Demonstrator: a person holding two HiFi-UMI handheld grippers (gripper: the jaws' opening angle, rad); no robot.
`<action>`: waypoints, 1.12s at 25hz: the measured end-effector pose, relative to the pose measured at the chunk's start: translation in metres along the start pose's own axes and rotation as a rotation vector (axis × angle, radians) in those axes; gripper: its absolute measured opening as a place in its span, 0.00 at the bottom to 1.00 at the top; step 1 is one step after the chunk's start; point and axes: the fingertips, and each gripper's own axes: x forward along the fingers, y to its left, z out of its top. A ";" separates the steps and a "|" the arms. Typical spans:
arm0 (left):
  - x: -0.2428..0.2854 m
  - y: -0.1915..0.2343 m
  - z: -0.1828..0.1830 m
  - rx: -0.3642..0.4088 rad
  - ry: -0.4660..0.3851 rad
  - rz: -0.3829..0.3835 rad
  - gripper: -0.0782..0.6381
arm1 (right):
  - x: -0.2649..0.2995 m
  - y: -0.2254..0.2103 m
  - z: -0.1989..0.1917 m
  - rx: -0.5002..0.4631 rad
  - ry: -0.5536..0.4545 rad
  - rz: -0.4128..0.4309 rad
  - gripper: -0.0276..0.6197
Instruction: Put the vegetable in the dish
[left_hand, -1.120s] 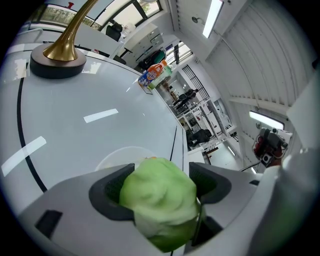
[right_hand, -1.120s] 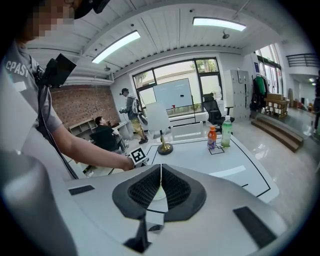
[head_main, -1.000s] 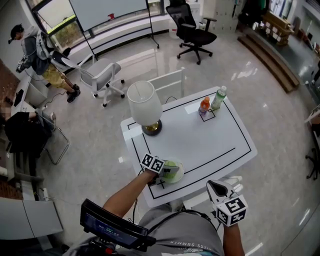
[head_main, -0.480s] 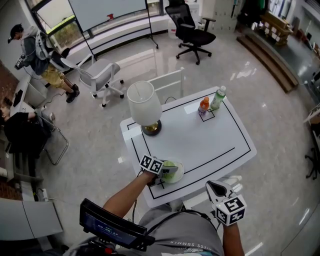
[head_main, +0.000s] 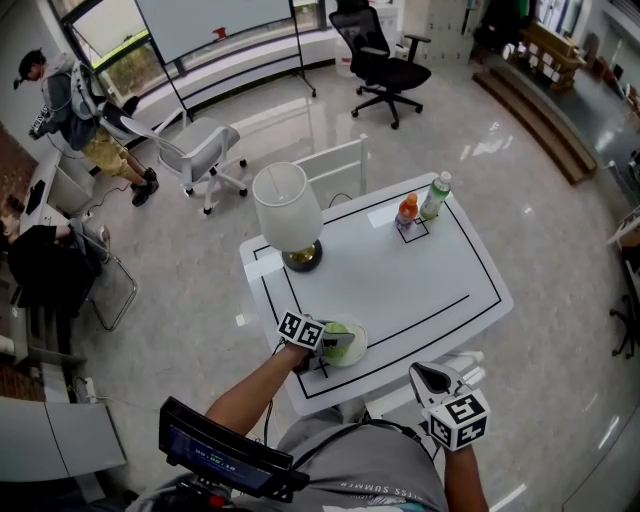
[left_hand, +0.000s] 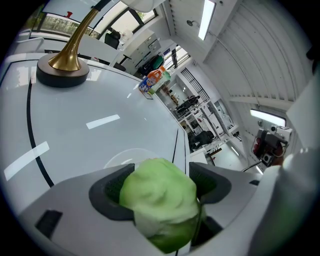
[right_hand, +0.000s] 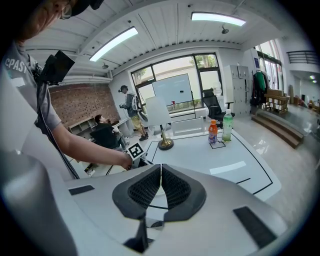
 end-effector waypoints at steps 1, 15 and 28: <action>0.000 0.000 0.000 0.001 0.000 0.000 0.57 | 0.001 0.000 -0.001 0.001 0.002 0.001 0.05; -0.002 -0.004 0.000 -0.001 -0.008 0.009 0.57 | 0.001 -0.003 -0.008 0.006 0.022 0.018 0.05; -0.006 0.002 -0.004 0.022 -0.011 0.035 0.57 | 0.003 -0.001 -0.016 0.004 0.029 0.020 0.05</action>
